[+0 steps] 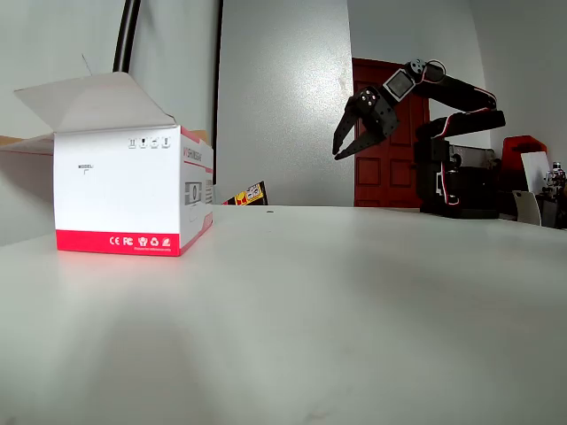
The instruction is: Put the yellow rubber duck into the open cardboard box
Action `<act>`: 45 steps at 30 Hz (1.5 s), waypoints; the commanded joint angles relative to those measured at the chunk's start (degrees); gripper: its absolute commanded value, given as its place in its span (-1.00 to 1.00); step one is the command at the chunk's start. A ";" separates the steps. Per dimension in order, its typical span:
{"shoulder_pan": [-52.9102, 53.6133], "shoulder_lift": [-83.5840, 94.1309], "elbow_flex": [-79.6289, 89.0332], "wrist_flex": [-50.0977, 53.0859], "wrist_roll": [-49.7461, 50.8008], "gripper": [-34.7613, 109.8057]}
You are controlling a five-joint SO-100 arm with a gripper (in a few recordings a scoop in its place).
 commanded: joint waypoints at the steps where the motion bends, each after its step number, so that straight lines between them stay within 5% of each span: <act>1: 0.35 2.20 1.49 -1.05 0.44 -0.53; 25: 0.70 21.71 19.69 -0.97 0.97 -0.53; 45: 1.93 21.62 22.24 -0.53 2.20 -0.53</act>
